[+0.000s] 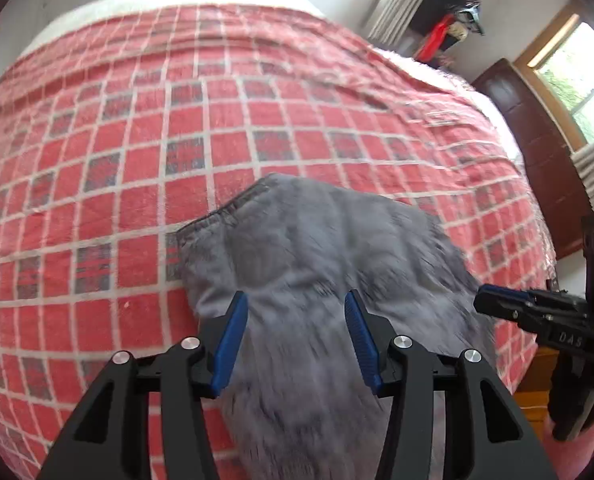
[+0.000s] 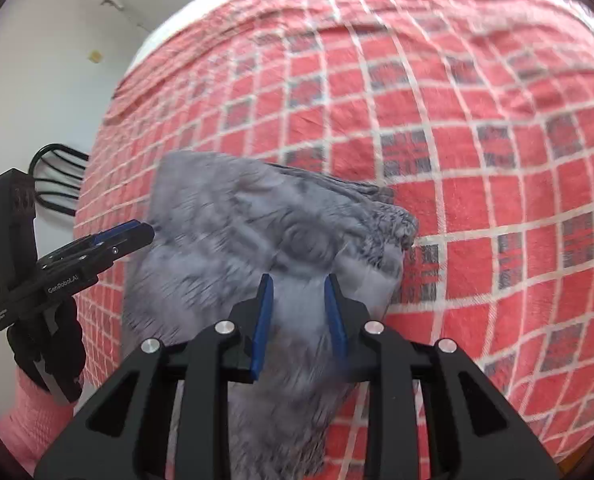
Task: Fold large clothes
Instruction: 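Lower the jacket bundle onto the bedspread and open both grippers, then grasp the edge of the grey jacket bundle with both grippers, then lift the jacket bundle with both grippers and roll it over, then set the jacket bundle down on the bedspread and open both grippers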
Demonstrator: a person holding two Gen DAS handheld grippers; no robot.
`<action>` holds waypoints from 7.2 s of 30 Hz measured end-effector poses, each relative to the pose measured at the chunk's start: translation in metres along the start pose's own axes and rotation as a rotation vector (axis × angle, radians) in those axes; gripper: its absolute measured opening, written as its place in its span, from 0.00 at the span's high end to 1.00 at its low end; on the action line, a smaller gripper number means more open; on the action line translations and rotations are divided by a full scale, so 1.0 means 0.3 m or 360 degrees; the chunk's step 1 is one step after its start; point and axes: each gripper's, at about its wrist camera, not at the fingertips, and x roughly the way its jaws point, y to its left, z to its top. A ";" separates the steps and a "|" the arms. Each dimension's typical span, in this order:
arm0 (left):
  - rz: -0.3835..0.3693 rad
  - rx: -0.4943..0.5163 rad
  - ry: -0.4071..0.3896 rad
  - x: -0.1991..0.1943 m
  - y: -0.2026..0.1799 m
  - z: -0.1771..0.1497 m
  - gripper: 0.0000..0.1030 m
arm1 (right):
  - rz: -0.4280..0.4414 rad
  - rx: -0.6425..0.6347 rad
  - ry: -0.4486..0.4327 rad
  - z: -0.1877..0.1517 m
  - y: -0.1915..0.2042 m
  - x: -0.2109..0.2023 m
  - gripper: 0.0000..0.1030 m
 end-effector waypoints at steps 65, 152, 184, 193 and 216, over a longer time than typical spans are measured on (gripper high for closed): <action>0.0162 0.0088 0.0017 -0.032 -0.069 -0.372 0.47 | -0.0064 -0.0094 0.0118 -0.286 0.138 0.136 0.78; -0.0741 -0.0139 -0.0278 -0.160 0.322 -0.075 0.32 | 0.0970 -0.0045 -0.0011 0.050 0.110 0.221 0.36; -0.0650 -0.0495 -0.0147 0.111 0.724 -0.159 0.15 | 0.0696 -0.0058 0.0161 -0.184 -0.021 0.416 0.25; -0.0337 -0.0431 -0.0180 -0.042 0.615 -0.203 0.18 | 0.0457 -0.0075 0.0040 -0.183 0.068 0.319 0.28; 0.0392 -0.0293 -0.0316 -0.446 0.262 -0.419 0.11 | -0.0341 -0.0245 -0.0138 -0.500 0.393 0.000 0.08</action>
